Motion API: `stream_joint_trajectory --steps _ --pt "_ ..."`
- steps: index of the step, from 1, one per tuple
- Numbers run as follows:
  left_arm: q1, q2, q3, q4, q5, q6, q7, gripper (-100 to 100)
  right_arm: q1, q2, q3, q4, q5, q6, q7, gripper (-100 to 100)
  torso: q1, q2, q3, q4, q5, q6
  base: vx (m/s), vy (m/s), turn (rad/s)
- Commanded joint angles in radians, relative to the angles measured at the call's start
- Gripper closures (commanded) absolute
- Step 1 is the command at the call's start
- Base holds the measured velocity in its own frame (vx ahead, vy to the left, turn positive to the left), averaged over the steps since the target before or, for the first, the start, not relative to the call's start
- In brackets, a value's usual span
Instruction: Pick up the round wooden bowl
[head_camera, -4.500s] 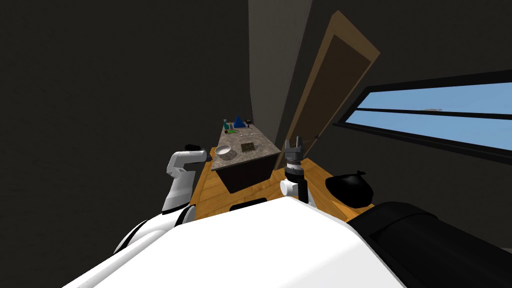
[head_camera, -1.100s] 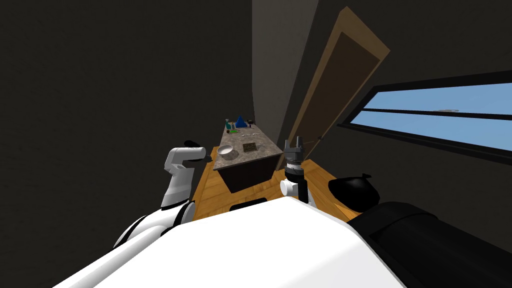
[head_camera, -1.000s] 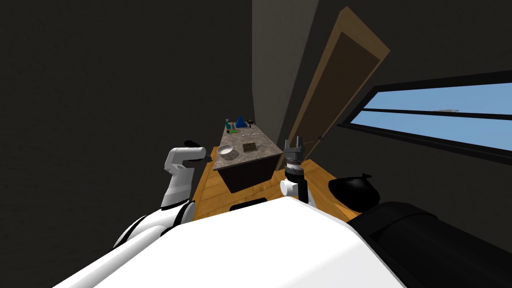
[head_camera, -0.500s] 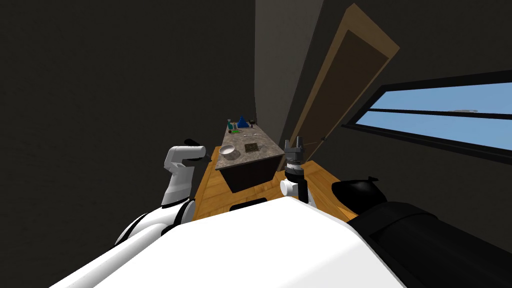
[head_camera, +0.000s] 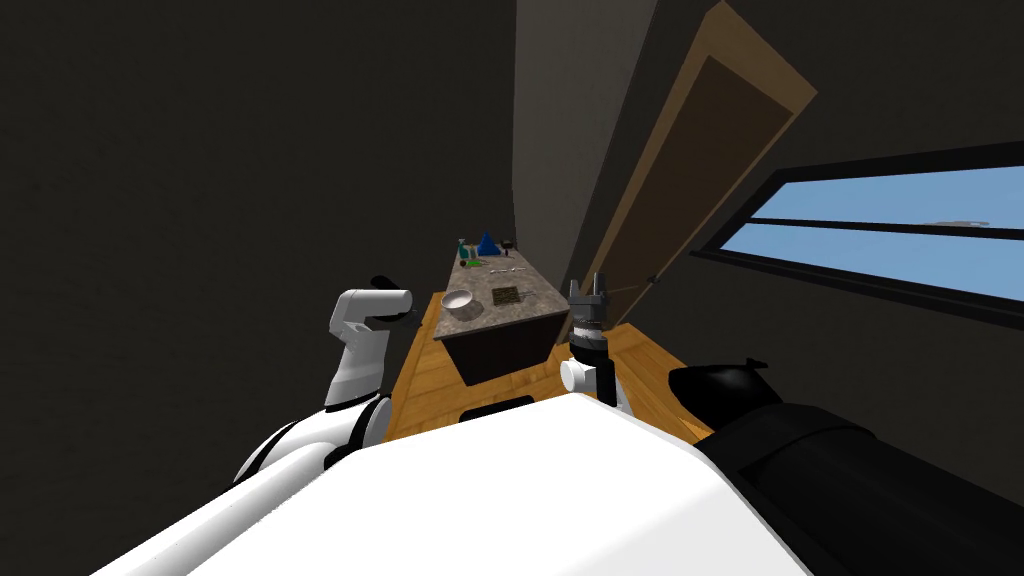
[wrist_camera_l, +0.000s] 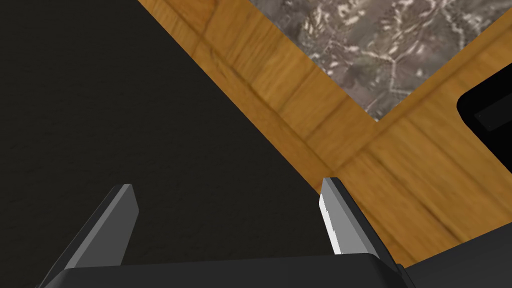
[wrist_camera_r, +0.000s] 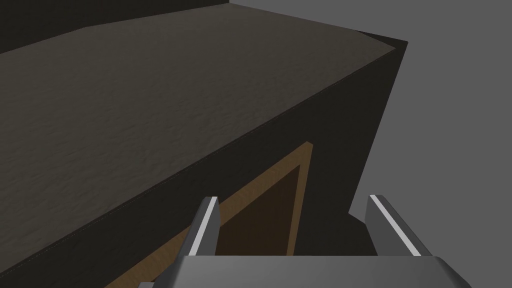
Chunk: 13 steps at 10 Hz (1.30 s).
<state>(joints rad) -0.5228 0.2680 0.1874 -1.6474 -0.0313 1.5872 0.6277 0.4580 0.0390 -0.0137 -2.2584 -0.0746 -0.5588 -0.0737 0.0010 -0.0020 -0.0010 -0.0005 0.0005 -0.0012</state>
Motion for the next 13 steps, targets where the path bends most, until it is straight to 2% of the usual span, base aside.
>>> stream_joint_trajectory --steps 1,8,9,13 --pt "0.000 0.000 0.000 0.001 0.000 0.002 0.000 -100 0.000 0.000 0.000 0.000 0.000 0.000 0.000 0 0.000 0.000 0.000 0.000 0.000 0.000 0.002 -0.004 -0.016" --pt "0.000 0.000 0.000 0.001 0.000 0.002 0.000 -100 0.000 0.000 0.000 0.000 0.000 0.000 0.000 0 -0.001 0.002 0.001 0.000 0.000 0.000 -0.002 -0.003 -0.008" --pt "-0.011 0.001 -0.011 0.003 0.018 0.020 0.029 -100 0.000 0.000 0.000 0.000 0.000 0.000 0.000 0 -0.001 0.002 0.001 0.000 0.000 0.000 0.011 0.011 0.035" --pt "-0.011 0.001 -0.011 0.003 0.018 0.020 0.029 -100 0.000 0.000 0.000 0.000 0.000 0.000 0.000 0 -0.001 0.002 0.001 0.000 0.000 0.000 0.002 0.002 0.005"
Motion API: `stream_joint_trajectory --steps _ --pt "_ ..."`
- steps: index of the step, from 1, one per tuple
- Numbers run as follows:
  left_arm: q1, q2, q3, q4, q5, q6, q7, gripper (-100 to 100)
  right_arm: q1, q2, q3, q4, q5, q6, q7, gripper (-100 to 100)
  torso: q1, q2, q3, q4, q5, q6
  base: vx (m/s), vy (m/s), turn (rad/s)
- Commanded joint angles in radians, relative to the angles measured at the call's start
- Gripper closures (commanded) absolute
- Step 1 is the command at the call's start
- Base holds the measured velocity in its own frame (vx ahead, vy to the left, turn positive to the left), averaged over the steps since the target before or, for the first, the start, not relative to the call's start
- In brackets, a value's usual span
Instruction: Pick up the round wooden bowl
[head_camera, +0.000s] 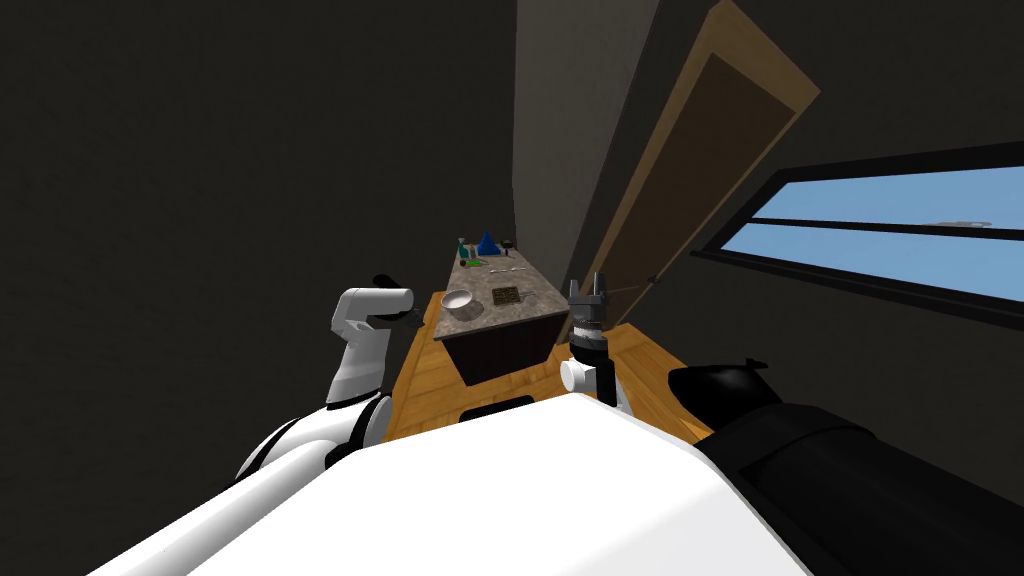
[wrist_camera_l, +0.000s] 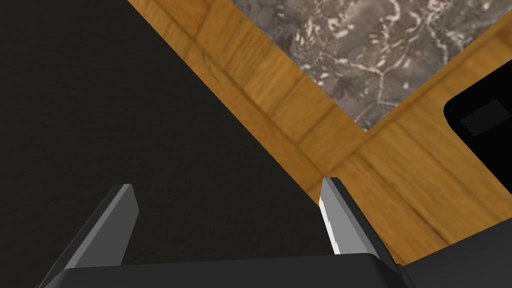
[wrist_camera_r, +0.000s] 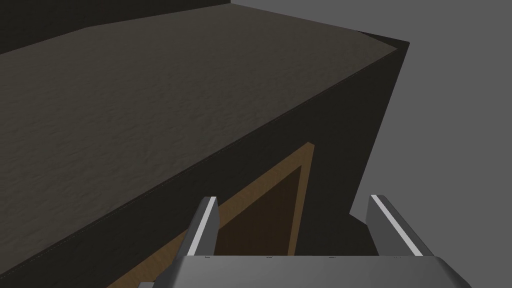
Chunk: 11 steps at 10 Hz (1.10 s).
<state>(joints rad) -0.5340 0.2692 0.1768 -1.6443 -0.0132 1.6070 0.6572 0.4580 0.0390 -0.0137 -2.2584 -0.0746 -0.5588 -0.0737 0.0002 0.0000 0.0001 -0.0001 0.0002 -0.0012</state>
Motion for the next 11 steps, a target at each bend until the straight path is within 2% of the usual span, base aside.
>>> stream_joint_trajectory --steps 1,5,7,9,11 --pt "0.000 0.000 0.000 0.000 0.000 0.000 0.000 -100 0.000 0.000 0.000 0.000 0.000 0.000 0.000 0 0.000 0.000 0.000 0.000 0.000 0.000 0.000 0.000 0.000" --pt "0.000 0.000 0.000 0.000 0.000 0.000 0.000 -100 0.000 0.000 0.000 0.000 0.000 0.000 0.000 0 0.001 0.000 0.000 0.000 0.000 0.000 0.000 0.000 -0.001" --pt "-0.015 -0.026 -0.013 0.001 -0.048 -0.016 0.004 -100 0.000 0.000 0.000 0.000 0.000 0.000 0.000 0 -0.001 -0.002 -0.001 0.000 0.000 0.000 0.048 -0.034 0.108" --pt "-0.019 -0.057 -0.035 0.026 -0.074 -0.024 -0.006 -100 0.000 0.000 0.000 0.000 0.000 0.000 0.000 0 -0.004 -0.006 -0.004 -0.001 -0.001 0.000 0.127 -0.054 0.032" --pt "-0.009 -0.068 -0.046 0.050 -0.039 0.015 -0.021 -100 0.000 0.000 0.000 0.000 0.000 0.000 0.000 0 -0.002 -0.012 -0.007 -0.003 0.000 0.001 0.191 -0.009 -0.165"
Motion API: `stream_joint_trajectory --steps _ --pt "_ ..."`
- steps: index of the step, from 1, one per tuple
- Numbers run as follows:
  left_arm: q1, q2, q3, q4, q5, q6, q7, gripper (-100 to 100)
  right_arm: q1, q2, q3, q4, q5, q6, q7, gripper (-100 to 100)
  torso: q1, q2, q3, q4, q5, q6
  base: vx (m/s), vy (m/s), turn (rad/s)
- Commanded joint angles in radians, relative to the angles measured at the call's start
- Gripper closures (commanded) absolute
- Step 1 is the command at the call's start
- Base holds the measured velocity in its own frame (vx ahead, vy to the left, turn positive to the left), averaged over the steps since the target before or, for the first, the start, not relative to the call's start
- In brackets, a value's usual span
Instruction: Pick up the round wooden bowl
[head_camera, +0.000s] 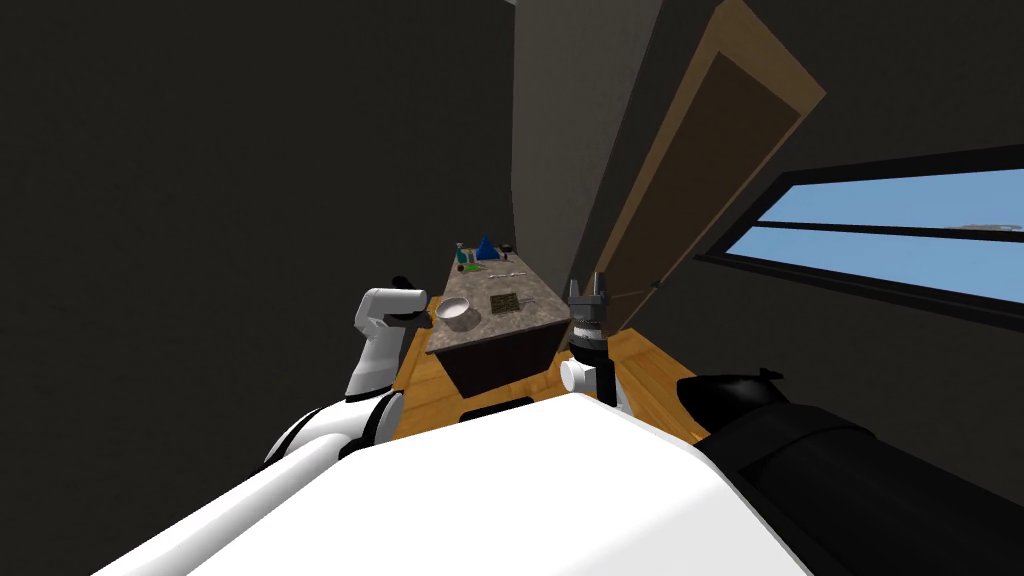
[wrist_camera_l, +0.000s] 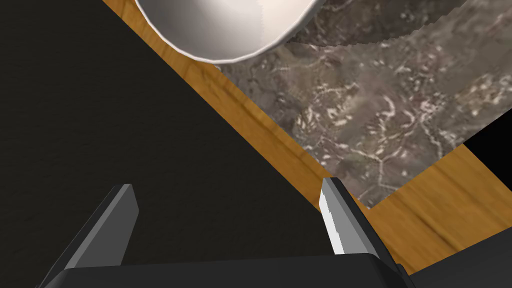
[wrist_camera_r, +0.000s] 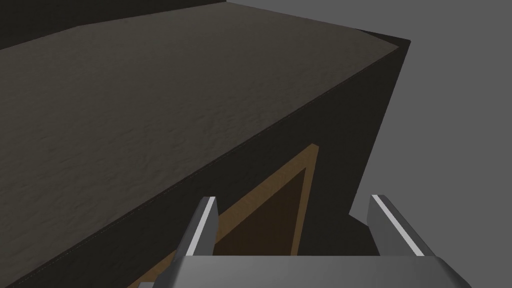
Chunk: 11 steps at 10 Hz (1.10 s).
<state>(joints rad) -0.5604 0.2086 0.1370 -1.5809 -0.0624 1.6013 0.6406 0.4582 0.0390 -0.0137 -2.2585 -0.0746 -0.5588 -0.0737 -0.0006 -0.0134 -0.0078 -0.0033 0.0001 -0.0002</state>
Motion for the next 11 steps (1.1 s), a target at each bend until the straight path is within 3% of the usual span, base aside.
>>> stream_joint_trajectory --steps 1,7,8,9,10,11 --pt "0.018 -0.009 -0.007 -0.012 0.017 0.028 -0.006 -100 0.000 0.000 0.000 0.000 0.000 0.000 0.000 0 0.000 0.000 0.000 0.000 0.000 0.000 0.135 -0.007 -0.138" --pt "0.041 -0.028 -0.010 0.025 0.125 0.131 -0.017 -100 0.000 0.000 0.000 0.000 0.000 0.000 0.000 0 -0.002 0.006 0.003 0.001 -0.001 -0.001 0.105 -0.034 -0.149" --pt "0.037 -0.026 -0.010 0.008 0.114 0.127 -0.016 -100 0.000 0.000 0.000 0.000 0.000 0.000 0.000 0 -0.003 0.006 0.004 0.001 -0.001 0.000 0.043 -0.020 -0.026" --pt "0.037 -0.026 -0.010 0.010 0.116 0.131 -0.016 0 0.000 0.000 0.000 0.000 0.000 0.000 0.000 0 -0.002 0.009 0.005 0.002 -0.001 -0.001 0.008 -0.004 0.006" --pt "0.045 -0.029 -0.009 0.034 0.114 0.097 -0.023 -100 0.000 0.000 0.000 0.000 0.000 0.000 0.000 0 -0.001 0.012 0.007 0.003 0.000 -0.001 0.013 -0.004 0.013" --pt "0.048 -0.030 -0.008 0.046 0.114 0.081 -0.026 -100 0.000 0.000 0.000 0.000 0.000 0.000 0.000 0 0.000 0.012 0.007 0.003 0.000 -0.001 0.016 -0.004 0.019"
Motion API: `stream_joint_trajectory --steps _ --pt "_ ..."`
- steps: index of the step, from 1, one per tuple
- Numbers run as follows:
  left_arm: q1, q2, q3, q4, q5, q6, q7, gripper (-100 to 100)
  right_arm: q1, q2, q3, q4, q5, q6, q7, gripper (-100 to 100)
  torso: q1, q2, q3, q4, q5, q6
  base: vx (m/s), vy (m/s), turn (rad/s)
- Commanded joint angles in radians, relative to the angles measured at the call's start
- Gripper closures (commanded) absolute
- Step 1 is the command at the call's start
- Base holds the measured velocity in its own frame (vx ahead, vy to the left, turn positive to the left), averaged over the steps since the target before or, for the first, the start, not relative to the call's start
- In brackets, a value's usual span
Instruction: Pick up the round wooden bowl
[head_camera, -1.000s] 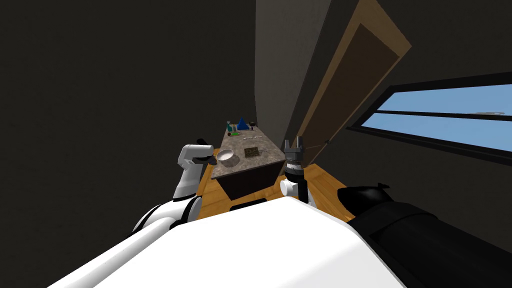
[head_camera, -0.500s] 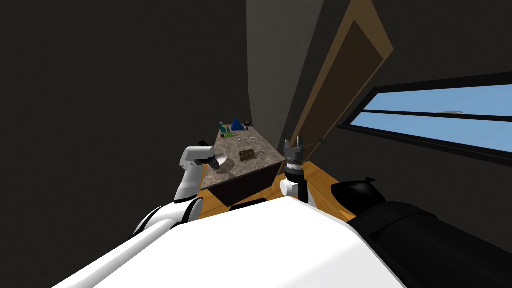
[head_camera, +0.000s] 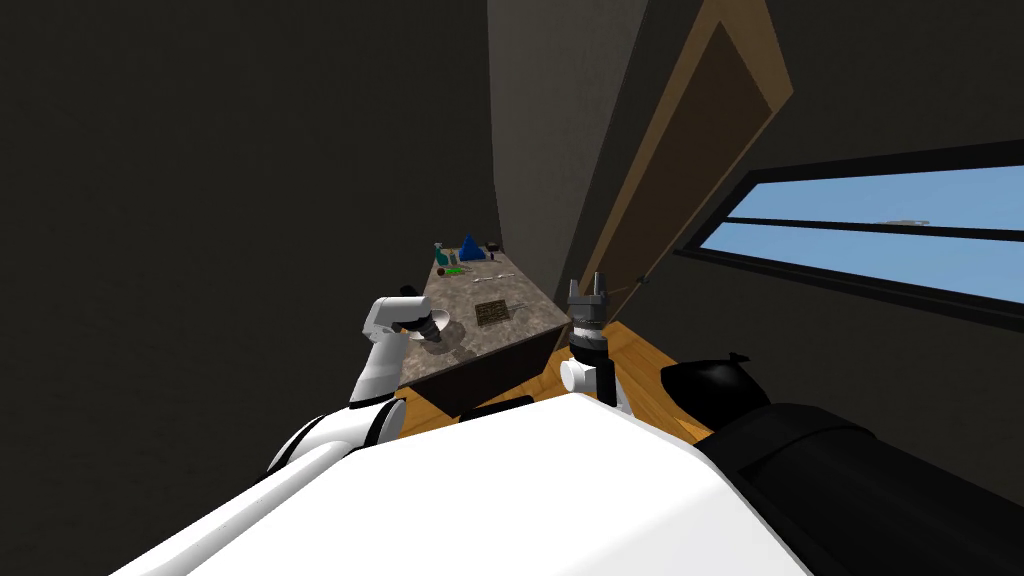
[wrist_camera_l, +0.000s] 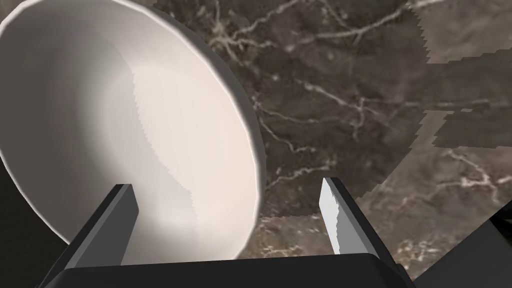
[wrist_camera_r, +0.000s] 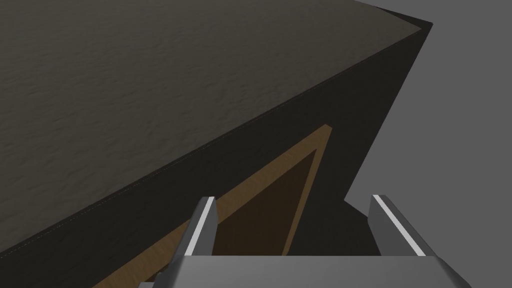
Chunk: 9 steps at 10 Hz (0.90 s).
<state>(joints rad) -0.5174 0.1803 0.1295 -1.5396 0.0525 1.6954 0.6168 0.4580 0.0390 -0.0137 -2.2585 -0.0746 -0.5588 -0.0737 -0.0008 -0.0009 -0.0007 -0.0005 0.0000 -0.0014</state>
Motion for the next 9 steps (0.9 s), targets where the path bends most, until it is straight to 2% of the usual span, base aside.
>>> stream_joint_trajectory --steps 1,2,3,4,8,9 --pt "0.009 -0.004 0.000 0.016 -0.002 -0.030 -0.005 -100 0.000 0.000 0.000 0.000 0.000 0.000 0.000 0 0.000 0.000 0.000 0.000 0.000 0.000 0.018 -0.004 0.012" --pt "0.013 -0.005 0.001 0.028 -0.002 -0.046 -0.009 -100 0.000 0.000 0.000 0.000 0.000 0.000 0.000 0 0.000 0.000 0.000 0.000 0.000 0.000 0.018 -0.008 0.011" --pt "0.010 -0.003 0.001 0.021 -0.001 -0.034 -0.006 -100 0.000 0.000 0.000 0.000 0.000 0.000 0.000 0 0.000 0.000 0.000 0.000 0.000 0.000 0.008 -0.004 0.003" --pt "0.010 -0.003 0.001 0.023 -0.001 -0.038 -0.007 100 0.000 0.000 0.000 0.000 0.000 0.000 0.000 0 0.000 0.001 0.000 0.000 0.000 0.000 0.000 0.000 0.000" --pt "0.010 -0.003 0.001 0.023 -0.001 -0.037 -0.007 100 0.000 0.000 0.000 0.000 0.000 0.000 0.000 0 0.000 0.001 0.001 0.000 0.000 0.000 0.000 0.000 0.000" --pt "0.010 -0.003 0.001 0.023 -0.001 -0.037 -0.007 0 0.000 0.000 0.000 0.000 0.000 0.000 0.000 0 0.000 0.001 0.001 0.000 0.000 0.000 0.000 0.000 0.000"
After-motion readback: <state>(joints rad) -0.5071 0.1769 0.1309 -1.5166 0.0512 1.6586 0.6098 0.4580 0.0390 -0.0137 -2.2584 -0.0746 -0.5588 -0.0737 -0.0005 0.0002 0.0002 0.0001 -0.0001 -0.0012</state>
